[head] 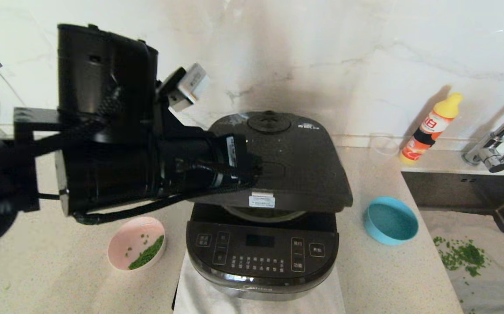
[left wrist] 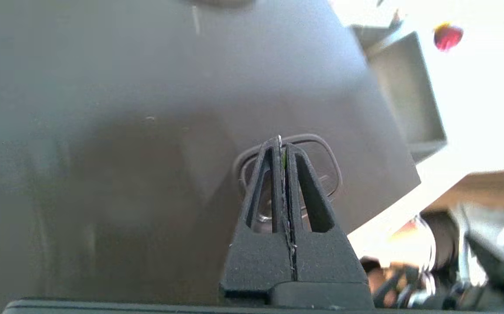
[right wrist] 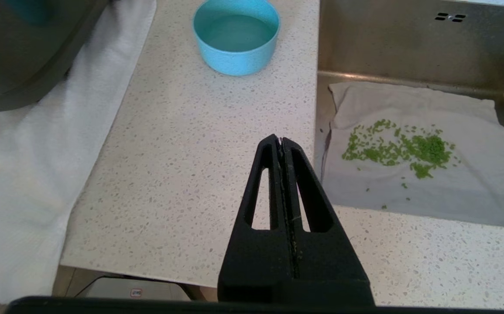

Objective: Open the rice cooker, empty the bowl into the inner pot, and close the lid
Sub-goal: Open the rice cooker

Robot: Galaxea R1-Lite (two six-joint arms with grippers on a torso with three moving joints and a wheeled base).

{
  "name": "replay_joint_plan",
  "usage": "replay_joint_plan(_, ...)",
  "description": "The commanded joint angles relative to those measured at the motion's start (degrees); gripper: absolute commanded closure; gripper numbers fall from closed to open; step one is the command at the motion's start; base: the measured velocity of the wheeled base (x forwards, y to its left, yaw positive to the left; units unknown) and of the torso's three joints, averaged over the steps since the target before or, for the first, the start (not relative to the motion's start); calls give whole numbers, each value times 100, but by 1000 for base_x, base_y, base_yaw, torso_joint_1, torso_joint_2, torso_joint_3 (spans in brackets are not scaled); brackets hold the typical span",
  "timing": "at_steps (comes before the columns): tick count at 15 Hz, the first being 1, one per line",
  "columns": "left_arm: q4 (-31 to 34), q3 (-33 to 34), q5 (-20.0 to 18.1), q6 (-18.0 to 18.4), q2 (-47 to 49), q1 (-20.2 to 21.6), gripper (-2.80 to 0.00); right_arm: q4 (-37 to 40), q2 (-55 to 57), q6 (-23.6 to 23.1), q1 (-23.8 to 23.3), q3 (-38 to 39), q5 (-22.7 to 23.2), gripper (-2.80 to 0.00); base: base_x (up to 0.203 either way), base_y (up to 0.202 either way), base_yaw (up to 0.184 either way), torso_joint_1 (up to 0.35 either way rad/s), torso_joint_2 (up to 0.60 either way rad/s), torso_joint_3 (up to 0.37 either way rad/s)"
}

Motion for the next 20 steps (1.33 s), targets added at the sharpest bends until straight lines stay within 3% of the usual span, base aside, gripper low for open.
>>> replay_joint_plan(1,-61,-305,130,-2,-355,5,0,3,-1,0,-1,0,2,0,0,0,0,0,0,0)
replay_joint_plan(8,-271,-1203,581,63,-866,112,0,3,-1,0,-1,0,2,0,0,0,0,0,0,0)
replay_joint_plan(12,-240,-1652,917,513,-1550,184,0,3,-1,0,-1,0,2,0,0,0,0,0,0,0)
replay_joint_plan(14,115,-1603,934,574,-2099,217,0,3,-1,0,-1,0,2,0,0,0,0,0,0,0)
replay_joint_plan(15,646,-1460,911,520,-2453,223,0,3,-1,0,-1,0,2,0,0,0,0,0,0,0)
replay_joint_plan(17,1614,-845,675,186,-3112,222,0,3,-1,0,-1,0,2,0,0,0,0,0,0,0)
replay_joint_plan(20,2126,437,-447,-399,-4010,225,0,3,-1,0,-1,0,2,0,0,0,0,0,0,0)
